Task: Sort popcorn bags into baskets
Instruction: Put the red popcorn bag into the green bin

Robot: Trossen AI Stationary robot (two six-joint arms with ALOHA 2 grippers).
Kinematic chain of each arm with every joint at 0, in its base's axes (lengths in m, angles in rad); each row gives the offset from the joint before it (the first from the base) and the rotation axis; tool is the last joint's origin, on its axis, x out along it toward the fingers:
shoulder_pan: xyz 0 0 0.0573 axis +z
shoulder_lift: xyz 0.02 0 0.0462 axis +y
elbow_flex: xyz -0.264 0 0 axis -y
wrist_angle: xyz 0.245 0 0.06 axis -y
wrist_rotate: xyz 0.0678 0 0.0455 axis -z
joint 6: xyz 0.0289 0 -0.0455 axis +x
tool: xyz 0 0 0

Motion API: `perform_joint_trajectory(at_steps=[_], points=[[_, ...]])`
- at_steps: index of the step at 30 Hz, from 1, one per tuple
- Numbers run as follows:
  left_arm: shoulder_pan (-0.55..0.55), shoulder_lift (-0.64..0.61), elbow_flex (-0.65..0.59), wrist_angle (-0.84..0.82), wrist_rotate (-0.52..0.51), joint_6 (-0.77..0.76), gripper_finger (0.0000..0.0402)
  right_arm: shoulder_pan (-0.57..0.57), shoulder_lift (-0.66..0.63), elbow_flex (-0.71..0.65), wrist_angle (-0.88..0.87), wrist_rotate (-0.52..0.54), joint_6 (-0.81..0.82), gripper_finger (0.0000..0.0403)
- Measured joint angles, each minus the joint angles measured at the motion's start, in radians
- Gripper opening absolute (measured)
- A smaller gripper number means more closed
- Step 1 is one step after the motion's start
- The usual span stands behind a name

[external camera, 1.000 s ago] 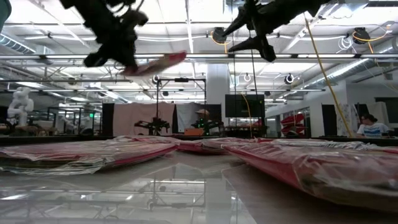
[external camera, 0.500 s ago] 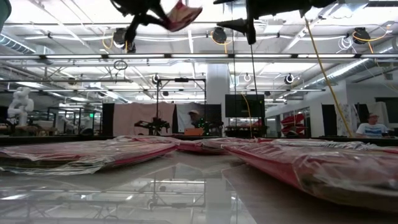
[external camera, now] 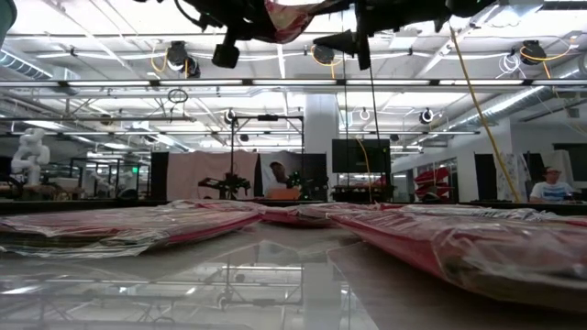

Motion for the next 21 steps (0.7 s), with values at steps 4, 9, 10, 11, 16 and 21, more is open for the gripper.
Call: perform_joint_trajectory(at_steps=[4,9,10,11,16,21], points=[[-0.002,0.048,0.000,0.101,-0.007,-0.002,0.0011,0.000,0.047,0.000,0.110,0.005,0.016,0.0231],[-0.002,0.068,0.000,0.148,-0.008,-0.002,0.0017,-0.012,0.081,0.000,0.199,0.007,0.091,0.0200],[-0.002,0.069,0.000,0.147,-0.007,0.006,0.0017,-0.016,0.082,0.000,0.199,0.008,0.099,0.0187],[-0.002,0.069,0.000,0.147,0.001,0.016,0.0017,-0.021,0.082,0.000,0.197,0.008,0.103,0.0173],[0.019,0.069,0.000,0.156,0.114,0.081,0.0022,-0.042,0.081,0.000,0.194,0.044,0.130,0.0075],[0.071,0.048,0.000,0.116,0.322,0.077,0.0077,-0.065,0.080,0.000,0.180,0.055,0.127,0.0011]])
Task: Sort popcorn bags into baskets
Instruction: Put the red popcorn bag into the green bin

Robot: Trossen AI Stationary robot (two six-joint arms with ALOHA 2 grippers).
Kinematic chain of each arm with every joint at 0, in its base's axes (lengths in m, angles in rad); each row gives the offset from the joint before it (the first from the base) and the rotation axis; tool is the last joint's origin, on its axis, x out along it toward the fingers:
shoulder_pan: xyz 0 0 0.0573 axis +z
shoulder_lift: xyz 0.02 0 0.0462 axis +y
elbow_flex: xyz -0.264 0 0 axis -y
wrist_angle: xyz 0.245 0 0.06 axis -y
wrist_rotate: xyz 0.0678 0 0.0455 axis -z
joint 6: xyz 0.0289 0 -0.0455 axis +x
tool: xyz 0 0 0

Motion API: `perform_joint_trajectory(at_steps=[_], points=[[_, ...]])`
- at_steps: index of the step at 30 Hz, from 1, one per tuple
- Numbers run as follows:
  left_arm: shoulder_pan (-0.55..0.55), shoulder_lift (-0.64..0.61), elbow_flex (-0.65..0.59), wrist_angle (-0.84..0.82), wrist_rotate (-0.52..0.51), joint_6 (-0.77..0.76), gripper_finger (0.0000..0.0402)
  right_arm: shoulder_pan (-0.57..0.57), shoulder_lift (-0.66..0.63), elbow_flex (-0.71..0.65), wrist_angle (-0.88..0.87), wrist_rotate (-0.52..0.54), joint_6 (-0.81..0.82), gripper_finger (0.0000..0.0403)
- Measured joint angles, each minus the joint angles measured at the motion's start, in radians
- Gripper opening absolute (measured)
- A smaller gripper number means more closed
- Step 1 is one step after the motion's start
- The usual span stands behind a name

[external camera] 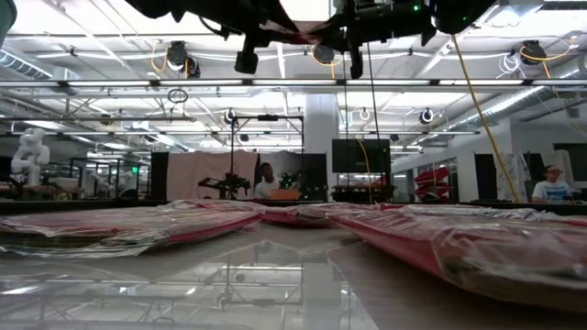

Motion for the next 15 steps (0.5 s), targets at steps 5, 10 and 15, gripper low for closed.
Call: perform_joint_trajectory(at_steps=[5,10,15], points=[[0.082,-0.115,0.000,-0.199,0.243,0.008,0.0165,-0.027,0.001,0.001,-0.035,-0.013,0.052,0.0029],[0.124,-0.289,0.000,-0.484,0.301,0.058,0.0218,-0.028,0.001,0.000,-0.059,-0.055,0.093,0.0009],[0.173,-0.471,0.001,-0.745,0.382,0.087,0.0227,-0.021,0.002,0.000,-0.092,-0.141,0.164,0.0012]])
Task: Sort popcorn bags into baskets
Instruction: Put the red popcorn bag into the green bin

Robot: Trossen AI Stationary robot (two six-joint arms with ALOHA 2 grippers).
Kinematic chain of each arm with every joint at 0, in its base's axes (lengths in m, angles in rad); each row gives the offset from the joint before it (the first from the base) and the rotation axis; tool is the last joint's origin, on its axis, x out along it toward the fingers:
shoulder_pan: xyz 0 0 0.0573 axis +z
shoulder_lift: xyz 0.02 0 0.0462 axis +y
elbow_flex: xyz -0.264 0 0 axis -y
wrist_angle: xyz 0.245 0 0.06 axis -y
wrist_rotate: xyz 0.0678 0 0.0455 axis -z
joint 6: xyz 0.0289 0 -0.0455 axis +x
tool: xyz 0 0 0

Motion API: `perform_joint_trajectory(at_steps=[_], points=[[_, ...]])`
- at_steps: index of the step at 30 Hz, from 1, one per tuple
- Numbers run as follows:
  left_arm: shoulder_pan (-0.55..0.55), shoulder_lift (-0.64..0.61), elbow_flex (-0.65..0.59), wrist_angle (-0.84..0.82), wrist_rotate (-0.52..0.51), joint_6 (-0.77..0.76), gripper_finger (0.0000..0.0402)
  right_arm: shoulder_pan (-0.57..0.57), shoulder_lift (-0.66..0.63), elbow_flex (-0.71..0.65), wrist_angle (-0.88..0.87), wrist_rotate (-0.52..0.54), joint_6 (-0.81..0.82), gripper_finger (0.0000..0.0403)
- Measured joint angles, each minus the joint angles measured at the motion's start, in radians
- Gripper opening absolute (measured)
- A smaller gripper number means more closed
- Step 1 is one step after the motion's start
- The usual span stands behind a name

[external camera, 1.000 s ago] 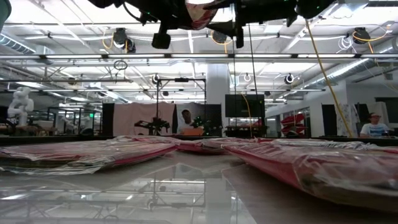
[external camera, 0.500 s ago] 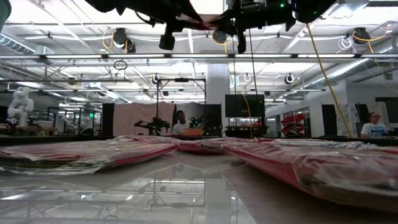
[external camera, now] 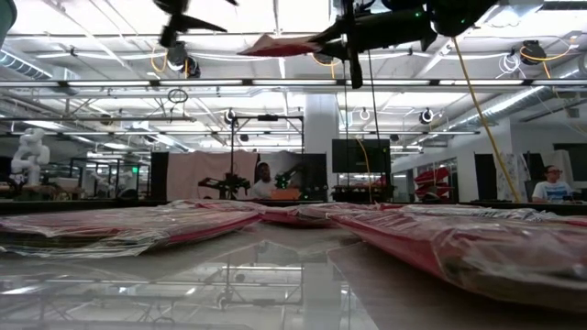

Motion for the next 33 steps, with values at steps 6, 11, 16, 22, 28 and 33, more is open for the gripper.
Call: perform_joint_trajectory(at_steps=[6,11,16,22,28,33], points=[[0.103,-0.136,0.000,-0.205,0.246,0.077,0.0227,0.037,0.000,0.000,-0.073,-0.084,0.131,0.0009],[0.185,-0.159,0.000,-0.386,0.410,0.199,0.0227,0.104,-0.001,0.000,-0.103,-0.126,0.176,0.0011],[0.191,-0.156,0.000,-0.465,0.486,0.358,0.0228,0.172,-0.001,0.000,-0.099,-0.125,0.192,0.0012],[0.142,-0.200,-0.011,-0.494,0.346,0.345,0.0227,0.227,-0.001,0.000,-0.099,-0.121,0.202,0.0012],[0.020,-0.312,-0.156,-0.267,0.203,0.123,0.0227,0.266,-0.001,0.000,-0.099,-0.123,0.201,0.0013],[-0.147,-0.367,-0.277,-0.069,0.064,-0.053,0.0223,0.295,-0.001,0.000,-0.099,-0.193,0.202,0.0013]])
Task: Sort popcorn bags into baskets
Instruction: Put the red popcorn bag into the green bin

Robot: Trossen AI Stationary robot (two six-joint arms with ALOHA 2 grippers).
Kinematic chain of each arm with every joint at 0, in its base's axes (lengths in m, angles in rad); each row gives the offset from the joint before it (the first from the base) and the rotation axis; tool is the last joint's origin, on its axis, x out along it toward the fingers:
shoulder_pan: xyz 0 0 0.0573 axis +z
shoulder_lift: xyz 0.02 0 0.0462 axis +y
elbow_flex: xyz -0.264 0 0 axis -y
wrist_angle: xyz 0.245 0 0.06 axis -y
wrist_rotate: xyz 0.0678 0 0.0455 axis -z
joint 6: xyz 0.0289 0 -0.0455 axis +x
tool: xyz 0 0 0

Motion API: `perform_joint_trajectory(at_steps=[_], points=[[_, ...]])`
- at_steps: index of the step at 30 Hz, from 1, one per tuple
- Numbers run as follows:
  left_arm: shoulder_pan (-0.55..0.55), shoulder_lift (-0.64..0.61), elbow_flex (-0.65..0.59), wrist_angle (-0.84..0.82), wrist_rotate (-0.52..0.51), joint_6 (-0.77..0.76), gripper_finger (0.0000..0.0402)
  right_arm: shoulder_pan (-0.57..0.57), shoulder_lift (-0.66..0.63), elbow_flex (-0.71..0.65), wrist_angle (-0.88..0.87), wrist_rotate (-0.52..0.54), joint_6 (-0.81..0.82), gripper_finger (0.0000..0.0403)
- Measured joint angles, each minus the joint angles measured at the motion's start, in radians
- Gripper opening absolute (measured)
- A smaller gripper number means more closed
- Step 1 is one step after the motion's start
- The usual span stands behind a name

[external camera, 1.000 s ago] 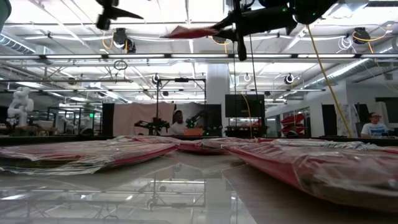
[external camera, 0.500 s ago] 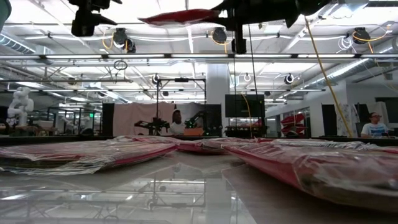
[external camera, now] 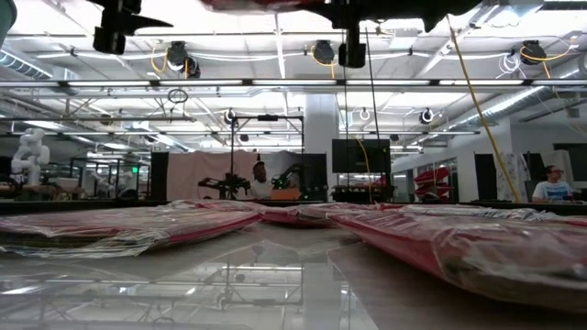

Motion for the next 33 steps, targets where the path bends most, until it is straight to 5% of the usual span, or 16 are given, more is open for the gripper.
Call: perform_joint_trajectory(at_steps=[8,13,27,33], points=[[-0.216,0.000,-0.034,0.105,-0.274,-0.034,0.0159,0.029,0.000,0.000,-0.001,-0.057,0.000,0.0013],[-0.287,0.002,-0.034,0.116,-0.358,-0.032,0.0134,0.049,0.000,0.000,0.000,-0.055,0.029,0.0013],[-0.344,0.014,-0.034,0.079,-0.340,-0.075,0.0213,0.195,0.002,0.000,-0.033,0.203,0.130,0.0013],[-0.372,-0.017,-0.033,0.100,-0.316,-0.024,0.0216,0.244,0.011,0.000,-0.028,0.332,0.220,0.0013]])
